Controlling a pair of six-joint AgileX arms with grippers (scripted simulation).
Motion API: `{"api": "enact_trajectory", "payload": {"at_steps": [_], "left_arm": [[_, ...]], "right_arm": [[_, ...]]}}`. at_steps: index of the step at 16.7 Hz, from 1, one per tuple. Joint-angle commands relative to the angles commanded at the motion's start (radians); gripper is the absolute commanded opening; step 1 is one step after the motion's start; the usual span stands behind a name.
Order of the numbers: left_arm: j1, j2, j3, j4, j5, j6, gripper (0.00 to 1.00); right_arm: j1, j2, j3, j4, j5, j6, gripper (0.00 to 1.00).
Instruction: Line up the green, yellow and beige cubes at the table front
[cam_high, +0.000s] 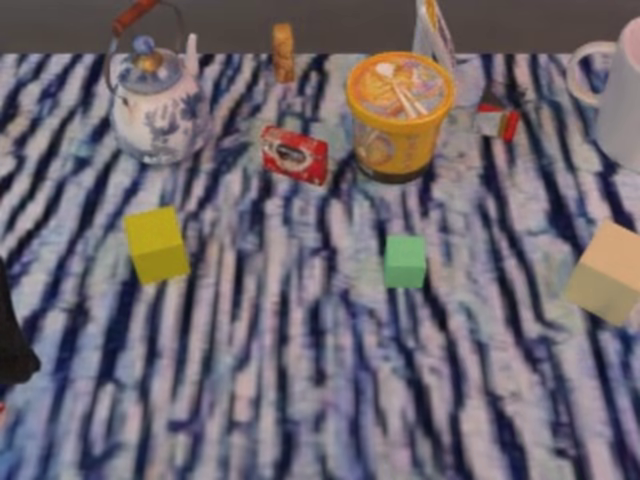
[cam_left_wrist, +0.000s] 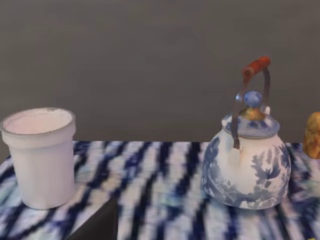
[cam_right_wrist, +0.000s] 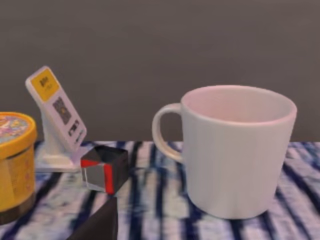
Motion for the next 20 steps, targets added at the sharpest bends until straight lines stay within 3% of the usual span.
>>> {"api": "enact_trajectory", "payload": {"at_steps": [5,9,20], "left_arm": [[0.000,0.000,0.000,0.000,0.000,0.000,1.00],[0.000,0.000,0.000,0.000,0.000,0.000,1.00],[0.000,0.000,0.000,0.000,0.000,0.000,1.00]], "right_arm": [[0.017,0.060,0.061,-0.041,0.001,0.020,1.00],[0.078,0.285,0.285,-0.176,0.001,0.084,1.00],[0.339,1.527,1.298,-0.806,-0.001,0.361,1.00]]}}
